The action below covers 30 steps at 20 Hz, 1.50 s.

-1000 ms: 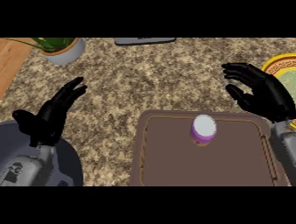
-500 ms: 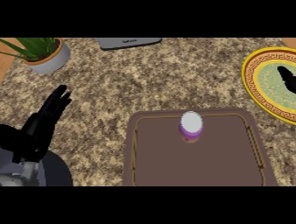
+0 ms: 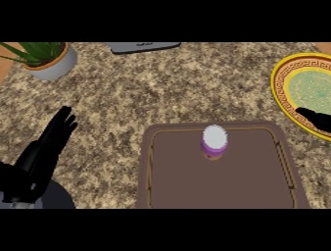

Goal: Pick the can from the tray and place it in the plate

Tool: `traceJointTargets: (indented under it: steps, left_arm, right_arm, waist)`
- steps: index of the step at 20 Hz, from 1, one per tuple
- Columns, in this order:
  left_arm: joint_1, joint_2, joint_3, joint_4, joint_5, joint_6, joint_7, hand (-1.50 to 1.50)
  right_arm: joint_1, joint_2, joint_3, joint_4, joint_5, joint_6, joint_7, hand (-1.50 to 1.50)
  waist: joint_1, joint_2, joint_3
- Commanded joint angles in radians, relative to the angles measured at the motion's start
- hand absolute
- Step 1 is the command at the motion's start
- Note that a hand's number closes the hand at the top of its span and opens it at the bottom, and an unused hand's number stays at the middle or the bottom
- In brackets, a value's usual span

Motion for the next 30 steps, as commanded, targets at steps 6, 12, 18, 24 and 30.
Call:
traceJointTargets:
  steps: [6, 12, 18, 24, 30]
  left_arm:
    - [0.102, 0.003, -0.060, 0.037, 0.054, 0.049, 0.089, 0.00]
    - [0.123, 0.045, -0.111, -0.020, 0.072, 0.092, 0.085, 0.00]
    - [0.106, 0.051, -0.124, -0.021, 0.078, 0.116, 0.101, 0.00]
    - [0.099, 0.052, -0.129, -0.016, 0.080, 0.124, 0.102, 0.00]
    - [0.112, 0.056, -0.136, -0.019, 0.091, 0.125, 0.104, 0.00]
  right_arm:
    - [0.081, -0.108, 0.184, -0.094, 0.112, 0.158, 0.235, -1.50]
    - [0.071, -0.131, 0.275, -0.183, 0.185, 0.206, 0.454, -1.50]
    - [0.036, -0.100, 0.362, -0.277, 0.286, 0.204, 0.653, -1.50]
    - [-0.012, -0.032, 0.463, -0.298, 0.336, 0.252, 0.837, -1.50]
    - [-0.048, 0.052, 0.524, -0.299, 0.380, 0.246, 0.933, -1.50]
  waist:
    - [0.027, 0.049, -0.108]
    - [0.042, 0.051, -0.108]
    - [0.040, 0.052, -0.104]
    - [0.061, 0.059, -0.103]
    - [0.067, 0.059, -0.101]
